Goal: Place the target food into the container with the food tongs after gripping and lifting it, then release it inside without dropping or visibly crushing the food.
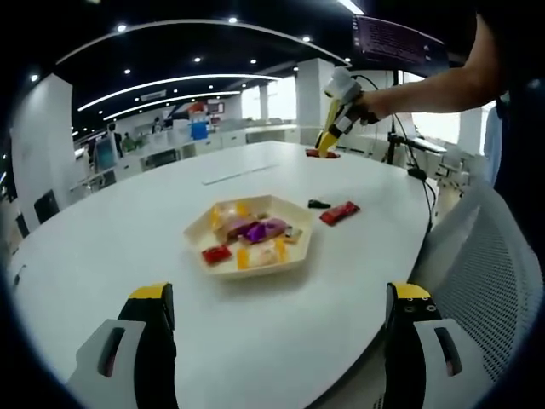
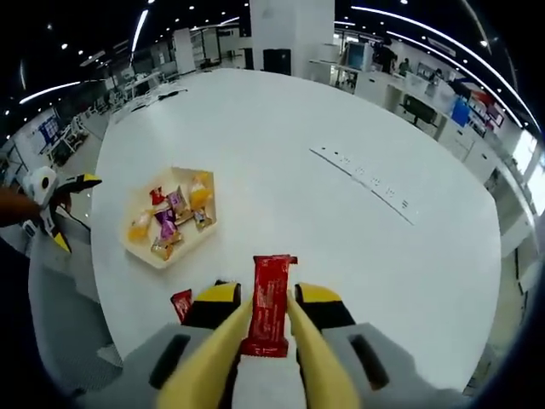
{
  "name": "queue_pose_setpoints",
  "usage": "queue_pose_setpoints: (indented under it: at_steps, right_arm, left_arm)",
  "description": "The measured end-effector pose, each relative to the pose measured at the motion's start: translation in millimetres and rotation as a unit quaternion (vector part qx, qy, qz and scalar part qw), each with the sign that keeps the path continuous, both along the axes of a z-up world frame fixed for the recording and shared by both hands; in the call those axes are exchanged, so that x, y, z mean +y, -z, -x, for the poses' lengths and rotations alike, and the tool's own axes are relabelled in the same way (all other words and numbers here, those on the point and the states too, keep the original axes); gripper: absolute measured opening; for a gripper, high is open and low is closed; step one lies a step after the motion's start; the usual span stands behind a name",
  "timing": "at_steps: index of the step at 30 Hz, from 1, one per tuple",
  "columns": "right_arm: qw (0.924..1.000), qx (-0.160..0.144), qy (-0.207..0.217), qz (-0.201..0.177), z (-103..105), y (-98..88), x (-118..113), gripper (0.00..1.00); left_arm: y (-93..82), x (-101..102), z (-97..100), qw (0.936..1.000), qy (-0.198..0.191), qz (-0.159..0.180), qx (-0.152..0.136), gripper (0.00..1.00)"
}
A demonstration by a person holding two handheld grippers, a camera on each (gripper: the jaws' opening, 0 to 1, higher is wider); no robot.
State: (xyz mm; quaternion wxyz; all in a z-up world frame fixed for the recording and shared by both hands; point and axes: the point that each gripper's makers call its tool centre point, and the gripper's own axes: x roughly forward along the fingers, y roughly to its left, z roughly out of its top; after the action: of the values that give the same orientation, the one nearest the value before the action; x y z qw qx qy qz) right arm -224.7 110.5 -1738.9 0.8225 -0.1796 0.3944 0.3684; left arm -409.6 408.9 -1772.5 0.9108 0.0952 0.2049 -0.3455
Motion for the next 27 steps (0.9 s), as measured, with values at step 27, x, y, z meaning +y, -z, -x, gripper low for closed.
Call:
queue_pose_setpoints:
  at_steps: [27]
  right_arm:
    - [0.9981, -0.005, -0.061, -0.006, -2, -14.6, 66, 0.24]
  left_arm:
    - [-2.9, 1, -1.9, 0.9999, -0.006, 0.008, -0.005, 0.99]
